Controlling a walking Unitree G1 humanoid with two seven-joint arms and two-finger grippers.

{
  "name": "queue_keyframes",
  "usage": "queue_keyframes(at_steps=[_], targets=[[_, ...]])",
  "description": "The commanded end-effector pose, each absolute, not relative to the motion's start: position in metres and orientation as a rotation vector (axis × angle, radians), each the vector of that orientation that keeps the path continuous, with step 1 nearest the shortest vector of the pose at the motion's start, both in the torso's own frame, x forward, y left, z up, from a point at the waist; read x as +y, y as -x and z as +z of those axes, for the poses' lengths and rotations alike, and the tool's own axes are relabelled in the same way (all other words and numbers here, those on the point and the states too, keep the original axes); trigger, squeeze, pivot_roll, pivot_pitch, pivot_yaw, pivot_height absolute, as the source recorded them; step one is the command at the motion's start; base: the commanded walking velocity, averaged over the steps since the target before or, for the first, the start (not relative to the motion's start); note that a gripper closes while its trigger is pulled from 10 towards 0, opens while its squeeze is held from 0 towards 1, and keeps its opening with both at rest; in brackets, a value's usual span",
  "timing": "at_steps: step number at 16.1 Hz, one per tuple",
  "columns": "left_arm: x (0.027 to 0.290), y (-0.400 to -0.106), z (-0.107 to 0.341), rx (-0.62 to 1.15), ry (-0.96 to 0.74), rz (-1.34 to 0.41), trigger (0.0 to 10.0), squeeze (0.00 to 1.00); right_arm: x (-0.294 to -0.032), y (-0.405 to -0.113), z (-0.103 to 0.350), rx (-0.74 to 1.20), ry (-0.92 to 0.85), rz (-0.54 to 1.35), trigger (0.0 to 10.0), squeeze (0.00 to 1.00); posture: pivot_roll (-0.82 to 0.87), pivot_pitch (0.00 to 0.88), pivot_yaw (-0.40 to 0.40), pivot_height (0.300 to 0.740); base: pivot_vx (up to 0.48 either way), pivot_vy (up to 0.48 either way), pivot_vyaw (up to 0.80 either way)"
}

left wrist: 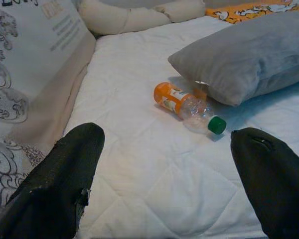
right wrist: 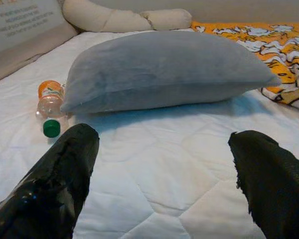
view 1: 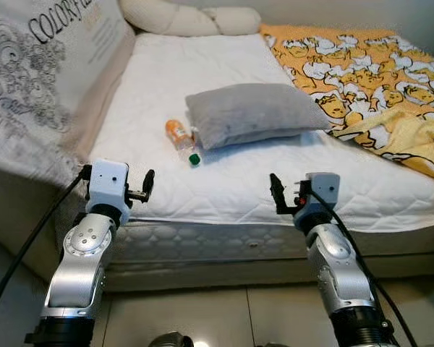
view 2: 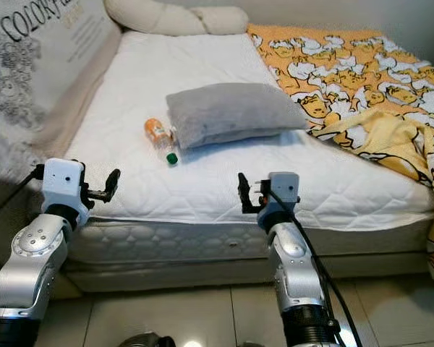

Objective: Clean up the room

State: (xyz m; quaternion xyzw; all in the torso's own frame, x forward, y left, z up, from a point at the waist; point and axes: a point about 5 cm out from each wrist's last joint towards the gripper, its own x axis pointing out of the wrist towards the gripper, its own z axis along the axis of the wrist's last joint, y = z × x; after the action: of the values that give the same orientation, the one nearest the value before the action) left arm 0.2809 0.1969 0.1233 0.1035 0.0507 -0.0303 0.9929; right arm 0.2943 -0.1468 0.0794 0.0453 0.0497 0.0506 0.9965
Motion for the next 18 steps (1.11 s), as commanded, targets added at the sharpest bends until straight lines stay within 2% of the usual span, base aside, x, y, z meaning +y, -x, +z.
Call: queue_keyframes(at_steps=[1,5,18], targets=[[0.1934,-0.2818,0.1253,0.095,-0.221,-0.074,10.0,0.0,-0.1496,-0.2964,0.0834,0.089,-0.101,0.089,10.0,1.0,-0.02,0.0,-0.015,0.74,0.0,0.0,0.0],[0.1937,-0.2828,0.1263,0.093,-0.219,-0.079,10.0,0.0,-0.1488,-0.2966,0.082,0.1,-0.094,0.089,10.0,1.0,-0.02,0.0,-0.017,0.74,0.0,0.0,0.0],[0.1918,-0.283,0.1257,0.09,-0.211,-0.087,10.0,0.0,-0.1502,-0.2979,0.0806,0.102,-0.057,0.09,10.0,1.0,-0.02,0.0,-0.017,0.74,0.327,0.0,0.0]])
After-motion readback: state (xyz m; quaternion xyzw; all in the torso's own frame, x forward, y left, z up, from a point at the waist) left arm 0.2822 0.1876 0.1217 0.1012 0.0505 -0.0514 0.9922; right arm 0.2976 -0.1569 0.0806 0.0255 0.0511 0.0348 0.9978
